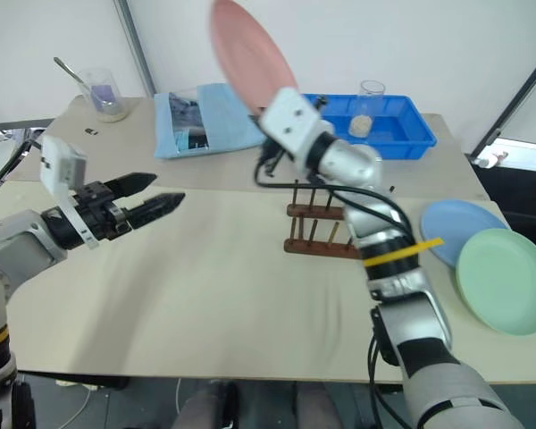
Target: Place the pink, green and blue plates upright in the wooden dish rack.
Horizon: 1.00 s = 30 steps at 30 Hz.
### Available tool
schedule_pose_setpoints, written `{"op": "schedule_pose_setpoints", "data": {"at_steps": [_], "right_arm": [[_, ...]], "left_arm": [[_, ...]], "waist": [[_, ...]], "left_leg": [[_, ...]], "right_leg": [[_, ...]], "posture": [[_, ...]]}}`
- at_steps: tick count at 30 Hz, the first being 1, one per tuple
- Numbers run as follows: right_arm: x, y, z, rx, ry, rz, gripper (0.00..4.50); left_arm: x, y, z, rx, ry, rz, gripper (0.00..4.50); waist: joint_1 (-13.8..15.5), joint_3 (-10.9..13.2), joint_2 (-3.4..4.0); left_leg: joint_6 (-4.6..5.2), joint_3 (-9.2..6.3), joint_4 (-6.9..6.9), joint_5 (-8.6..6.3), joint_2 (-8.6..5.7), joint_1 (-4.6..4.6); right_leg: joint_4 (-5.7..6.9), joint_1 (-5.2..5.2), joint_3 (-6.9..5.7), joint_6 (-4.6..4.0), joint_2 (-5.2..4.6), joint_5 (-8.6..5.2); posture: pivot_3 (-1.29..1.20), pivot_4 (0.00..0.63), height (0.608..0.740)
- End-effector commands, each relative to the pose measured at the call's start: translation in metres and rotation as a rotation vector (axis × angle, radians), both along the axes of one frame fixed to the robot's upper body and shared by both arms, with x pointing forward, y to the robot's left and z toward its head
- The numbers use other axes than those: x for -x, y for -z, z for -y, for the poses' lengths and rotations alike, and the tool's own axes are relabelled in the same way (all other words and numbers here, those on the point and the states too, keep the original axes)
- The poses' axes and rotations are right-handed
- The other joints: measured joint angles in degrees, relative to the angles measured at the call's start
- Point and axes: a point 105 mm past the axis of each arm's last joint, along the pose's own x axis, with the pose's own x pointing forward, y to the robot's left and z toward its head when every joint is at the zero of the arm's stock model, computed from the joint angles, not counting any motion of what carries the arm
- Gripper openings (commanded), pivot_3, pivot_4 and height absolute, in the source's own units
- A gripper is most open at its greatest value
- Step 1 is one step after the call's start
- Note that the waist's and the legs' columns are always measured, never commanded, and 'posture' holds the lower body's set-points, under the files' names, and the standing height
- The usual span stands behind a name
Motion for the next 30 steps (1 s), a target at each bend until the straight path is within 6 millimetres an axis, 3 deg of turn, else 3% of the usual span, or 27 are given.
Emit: {"op": "schedule_pose_setpoints", "data": {"at_steps": [1,5,11,18,30], "right_arm": [[0.036,-0.028,0.050,-0.209,-0.022,-0.130,0.00],[0.069,-0.038,0.079,-0.352,-0.019,-0.251,0.00],[0.101,-0.020,0.101,-0.438,0.012,-0.429,0.00],[0.112,-0.006,0.125,-0.530,0.096,-0.515,0.00],[0.120,0.013,0.142,-0.538,0.178,-0.591,0.00]], "left_arm": [[0.011,-0.004,0.037,-0.109,0.202,0.174,4.44],[0.014,0.000,0.057,-0.149,0.327,0.234,4.44],[0.021,0.004,0.072,-0.141,0.482,0.243,4.44],[0.025,0.002,0.080,-0.098,0.569,0.237,4.44],[0.028,0.002,0.084,-0.076,0.597,0.236,4.44]], "waist": [[0.8,0.0,0.05],[0.6,0.1,0.12],[0.1,0.1,0.13],[0.4,0.1,0.13],[0.4,0.1,0.13]], "left_leg": [[-0.03,0.14,0.00,-0.02,0.00,-0.02],[0.10,0.48,0.01,0.05,0.05,-0.11],[0.29,0.59,0.02,-0.03,0.30,0.10],[0.49,0.59,0.13,0.09,0.06,0.06],[0.56,0.59,0.14,0.13,-0.01,0.05]], "right_leg": [[-0.02,0.00,-0.01,-0.17,-0.04,-0.10],[-0.01,-0.15,0.05,-0.28,-0.02,-0.17],[0.03,-0.02,0.16,-0.17,0.45,-0.16],[0.01,0.06,0.33,0.19,0.33,-0.20],[-0.02,0.10,0.39,0.47,0.28,-0.20]], "posture": [[0.00,0.150,0.740],[0.00,0.150,0.740],[0.00,0.150,0.740],[0.00,0.150,0.740],[0.00,0.150,0.740]]}}
